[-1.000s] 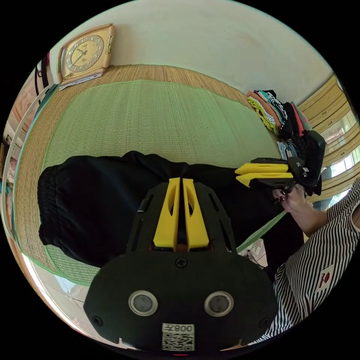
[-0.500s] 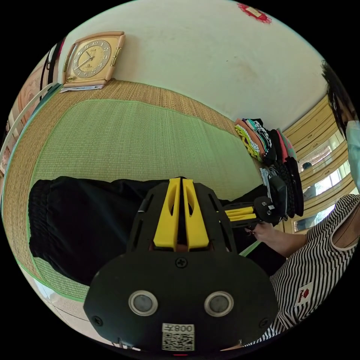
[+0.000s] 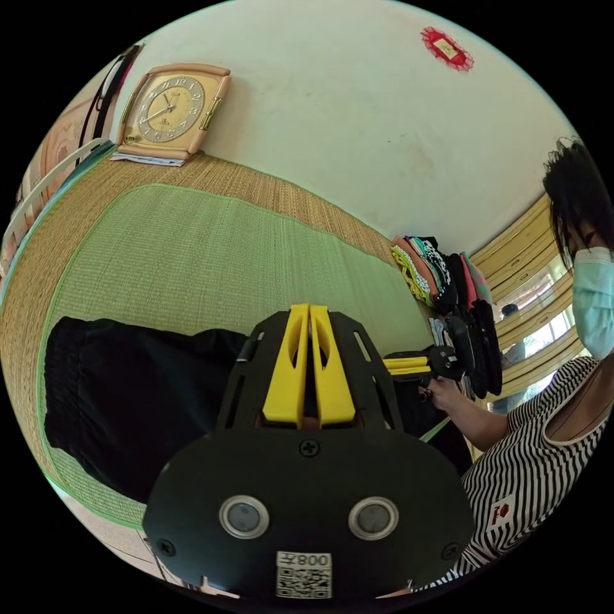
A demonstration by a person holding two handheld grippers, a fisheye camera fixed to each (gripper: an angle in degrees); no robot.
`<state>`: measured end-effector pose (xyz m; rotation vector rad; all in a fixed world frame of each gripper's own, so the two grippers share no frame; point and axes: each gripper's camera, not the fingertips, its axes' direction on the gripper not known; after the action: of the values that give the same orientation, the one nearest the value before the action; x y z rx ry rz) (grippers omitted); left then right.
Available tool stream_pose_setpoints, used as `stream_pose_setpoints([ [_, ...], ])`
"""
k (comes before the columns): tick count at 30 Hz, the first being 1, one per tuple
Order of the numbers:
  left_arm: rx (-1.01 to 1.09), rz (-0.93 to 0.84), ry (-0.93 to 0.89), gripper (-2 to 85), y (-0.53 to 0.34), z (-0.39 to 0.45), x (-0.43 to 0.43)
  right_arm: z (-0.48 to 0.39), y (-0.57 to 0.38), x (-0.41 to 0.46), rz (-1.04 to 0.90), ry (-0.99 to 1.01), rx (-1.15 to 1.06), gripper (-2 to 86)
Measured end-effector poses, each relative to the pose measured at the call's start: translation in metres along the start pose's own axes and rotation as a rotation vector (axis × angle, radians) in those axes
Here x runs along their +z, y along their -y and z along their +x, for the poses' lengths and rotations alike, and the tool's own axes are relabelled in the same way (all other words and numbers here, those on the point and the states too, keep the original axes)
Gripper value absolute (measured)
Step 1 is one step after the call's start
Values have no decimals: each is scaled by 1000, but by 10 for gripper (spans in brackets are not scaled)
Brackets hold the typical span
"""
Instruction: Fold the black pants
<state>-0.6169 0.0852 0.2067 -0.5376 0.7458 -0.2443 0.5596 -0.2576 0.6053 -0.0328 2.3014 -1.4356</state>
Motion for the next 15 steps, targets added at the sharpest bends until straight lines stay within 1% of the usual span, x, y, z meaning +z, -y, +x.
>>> stream_pose_setpoints([
  [3,12,-11,2,1,3,-2,0,10,0,1,-12,34,11,43],
  [10,60,-184,12,10,0,-2,37,23,-7,-4,-6,26,53,10],
  [12,68,-218,50,10,2,-3,53,25,-10,-10,34,-35,86,10],
  [13,75,-257,116,9,3,-5,64,25,-9,-12,43,-43,92,12],
  [14,54,-289,148,8,3,-7,73,26,-7,-16,77,-31,107,15],
  [15,42,-298,137,8,3,-9,75,24,-2,-22,122,19,88,23],
])
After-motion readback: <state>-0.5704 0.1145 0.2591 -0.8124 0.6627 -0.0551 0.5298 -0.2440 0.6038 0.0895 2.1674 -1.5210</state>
